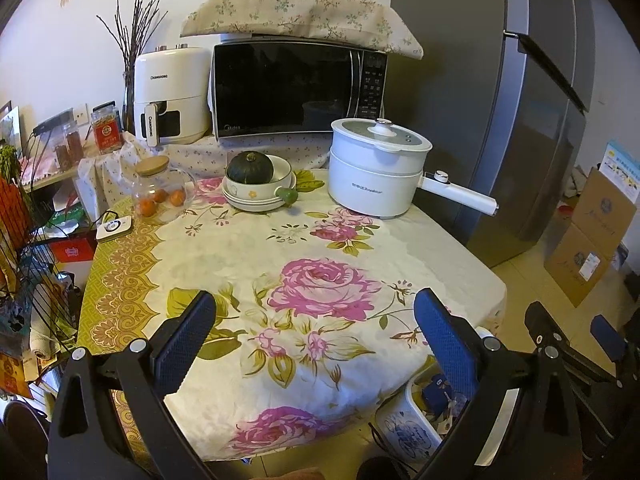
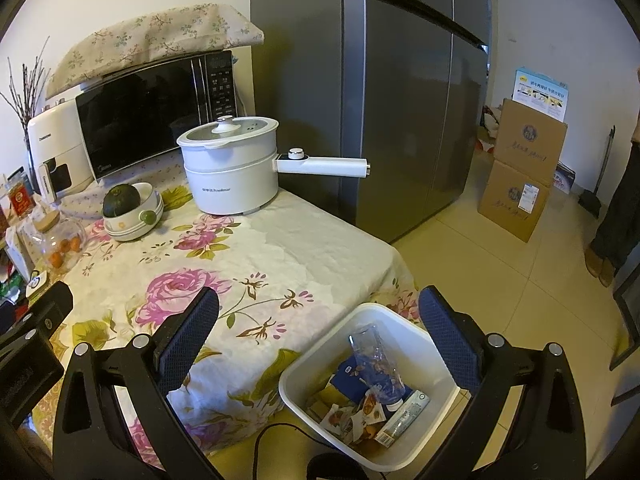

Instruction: Collect trash

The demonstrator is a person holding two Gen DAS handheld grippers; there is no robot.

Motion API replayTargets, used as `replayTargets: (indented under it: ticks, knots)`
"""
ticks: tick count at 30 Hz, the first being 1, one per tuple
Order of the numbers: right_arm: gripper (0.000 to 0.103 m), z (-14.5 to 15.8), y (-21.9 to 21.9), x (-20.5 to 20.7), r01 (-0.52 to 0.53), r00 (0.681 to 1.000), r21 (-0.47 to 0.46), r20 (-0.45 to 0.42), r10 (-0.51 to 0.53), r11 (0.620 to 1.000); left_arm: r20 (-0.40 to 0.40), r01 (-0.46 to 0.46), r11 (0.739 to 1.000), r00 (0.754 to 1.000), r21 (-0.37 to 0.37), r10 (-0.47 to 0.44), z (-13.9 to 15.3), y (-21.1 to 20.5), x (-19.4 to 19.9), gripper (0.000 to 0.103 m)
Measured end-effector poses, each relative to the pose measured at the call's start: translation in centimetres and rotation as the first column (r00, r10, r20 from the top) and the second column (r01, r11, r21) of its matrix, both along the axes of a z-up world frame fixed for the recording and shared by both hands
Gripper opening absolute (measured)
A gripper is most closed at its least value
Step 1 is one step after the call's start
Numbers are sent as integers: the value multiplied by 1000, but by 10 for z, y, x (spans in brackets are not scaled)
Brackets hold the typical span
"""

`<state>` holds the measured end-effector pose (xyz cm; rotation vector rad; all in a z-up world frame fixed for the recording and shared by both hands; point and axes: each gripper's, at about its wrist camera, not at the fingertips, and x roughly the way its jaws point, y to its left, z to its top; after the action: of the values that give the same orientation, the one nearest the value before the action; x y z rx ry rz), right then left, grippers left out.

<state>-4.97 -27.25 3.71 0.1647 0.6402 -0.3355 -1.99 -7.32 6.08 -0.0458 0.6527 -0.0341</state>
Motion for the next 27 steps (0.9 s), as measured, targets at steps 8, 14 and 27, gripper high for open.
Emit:
replayTargets:
  ticks: [8, 14, 27]
  knots:
    - [96, -1, 1, 0, -1, 1000, 1, -2, 1, 1000, -7, 2, 1000, 1000, 0, -2, -3, 0, 3, 96]
    - [96, -3, 2, 3, -9, 1000, 1, -9, 9, 1000, -6, 2, 1000, 1000, 0, -2, -2, 0, 3, 96]
    - [96, -4, 2, 3, -15, 1000, 6, -13, 15, 1000, 5, 37, 999, 999, -28, -37, -4, 2, 3, 95]
